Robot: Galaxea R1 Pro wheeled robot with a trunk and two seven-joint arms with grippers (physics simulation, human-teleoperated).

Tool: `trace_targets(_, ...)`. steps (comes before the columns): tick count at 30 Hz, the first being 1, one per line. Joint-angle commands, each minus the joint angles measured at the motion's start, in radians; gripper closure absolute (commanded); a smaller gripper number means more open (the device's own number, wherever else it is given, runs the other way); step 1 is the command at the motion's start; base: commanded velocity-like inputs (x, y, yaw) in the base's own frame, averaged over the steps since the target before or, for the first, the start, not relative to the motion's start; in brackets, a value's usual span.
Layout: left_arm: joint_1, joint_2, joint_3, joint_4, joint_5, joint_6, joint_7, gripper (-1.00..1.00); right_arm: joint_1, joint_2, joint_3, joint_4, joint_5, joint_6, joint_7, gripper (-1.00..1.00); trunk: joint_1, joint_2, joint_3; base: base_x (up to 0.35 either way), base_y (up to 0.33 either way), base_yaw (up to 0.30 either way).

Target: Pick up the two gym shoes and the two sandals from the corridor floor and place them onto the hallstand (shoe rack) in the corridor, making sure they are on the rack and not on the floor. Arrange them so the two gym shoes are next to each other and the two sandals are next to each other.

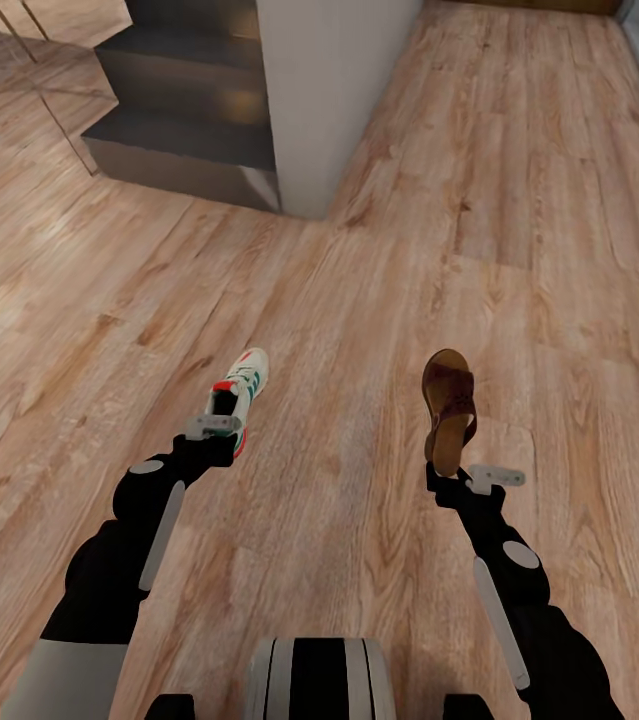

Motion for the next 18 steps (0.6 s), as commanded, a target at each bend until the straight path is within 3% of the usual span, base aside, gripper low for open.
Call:
trace_targets(1,0.0,0.0,0.001,-0.001,0.001,0.005,-0.003,1.0,0.0,0.001,0.0,-0.001,-0.012,0.005,-0.006,1.0,-0.001,0.0,0.004,0.0,0.0,-0.134)
trace_targets(18,0.0,0.0,-0.001,0.022,0.0,0.004,-0.003,1.0,0.0,0.001,0.0,-0.001,-0.012,0.005,-0.006,1.0,-0.008,0.004,0.087,0.0,0.0,-0.046)
